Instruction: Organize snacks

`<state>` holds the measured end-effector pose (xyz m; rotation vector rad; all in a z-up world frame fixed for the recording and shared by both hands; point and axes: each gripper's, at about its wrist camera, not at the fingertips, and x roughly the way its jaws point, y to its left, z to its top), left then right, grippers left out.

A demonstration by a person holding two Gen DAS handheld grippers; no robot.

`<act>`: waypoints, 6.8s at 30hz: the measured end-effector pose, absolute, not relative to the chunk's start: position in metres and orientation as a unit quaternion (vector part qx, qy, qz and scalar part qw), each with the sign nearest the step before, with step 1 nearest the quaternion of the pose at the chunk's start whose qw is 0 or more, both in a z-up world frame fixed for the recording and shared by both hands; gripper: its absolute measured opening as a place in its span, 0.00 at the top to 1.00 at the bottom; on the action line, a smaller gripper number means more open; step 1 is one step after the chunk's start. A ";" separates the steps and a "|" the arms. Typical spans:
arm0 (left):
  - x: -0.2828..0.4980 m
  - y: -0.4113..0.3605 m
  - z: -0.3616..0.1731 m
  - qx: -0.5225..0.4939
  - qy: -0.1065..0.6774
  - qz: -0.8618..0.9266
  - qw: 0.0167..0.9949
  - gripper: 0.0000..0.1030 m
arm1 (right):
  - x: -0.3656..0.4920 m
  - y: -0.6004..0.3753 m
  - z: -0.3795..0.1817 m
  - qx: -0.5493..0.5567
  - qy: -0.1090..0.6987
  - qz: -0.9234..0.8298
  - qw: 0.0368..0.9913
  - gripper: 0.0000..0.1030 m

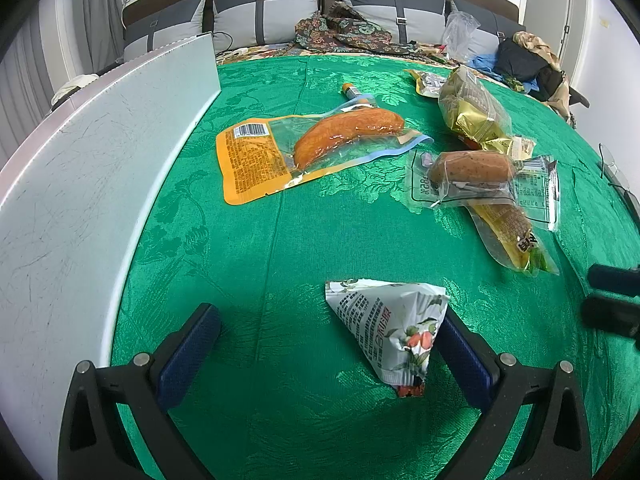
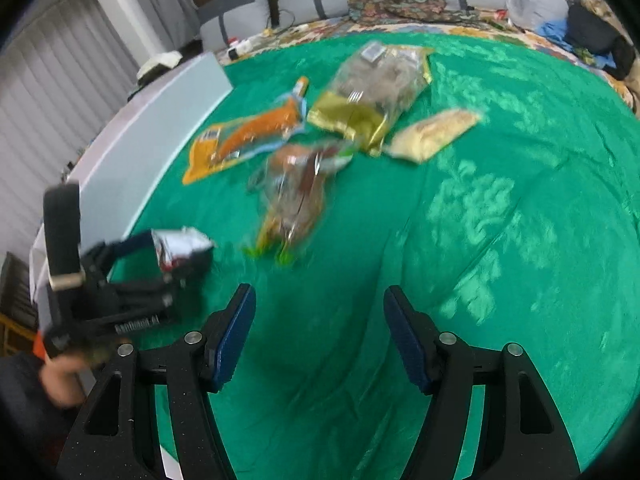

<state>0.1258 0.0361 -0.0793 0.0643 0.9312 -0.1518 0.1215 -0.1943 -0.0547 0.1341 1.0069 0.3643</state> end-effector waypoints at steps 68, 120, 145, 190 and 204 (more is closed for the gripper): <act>0.094 0.315 0.020 -0.099 0.453 0.089 0.882 0.14 | 0.159 0.099 0.077 0.077 0.477 0.355 0.801 0.36; 0.147 -0.023 -0.081 0.039 0.456 -0.090 0.885 0.00 | 0.136 -0.339 -0.073 0.043 0.433 -0.089 0.896 0.18; 0.148 -0.023 -0.081 0.038 0.456 -0.090 0.884 0.00 | 0.135 -0.339 -0.073 0.043 0.433 -0.088 0.896 0.16; 0.148 -0.024 -0.080 0.037 0.457 -0.089 0.884 0.00 | 0.135 -0.340 -0.074 0.043 0.433 -0.087 0.896 0.15; 0.148 -0.024 -0.081 0.037 0.457 -0.089 0.884 0.00 | 0.135 -0.340 -0.074 0.043 0.433 -0.087 0.896 0.15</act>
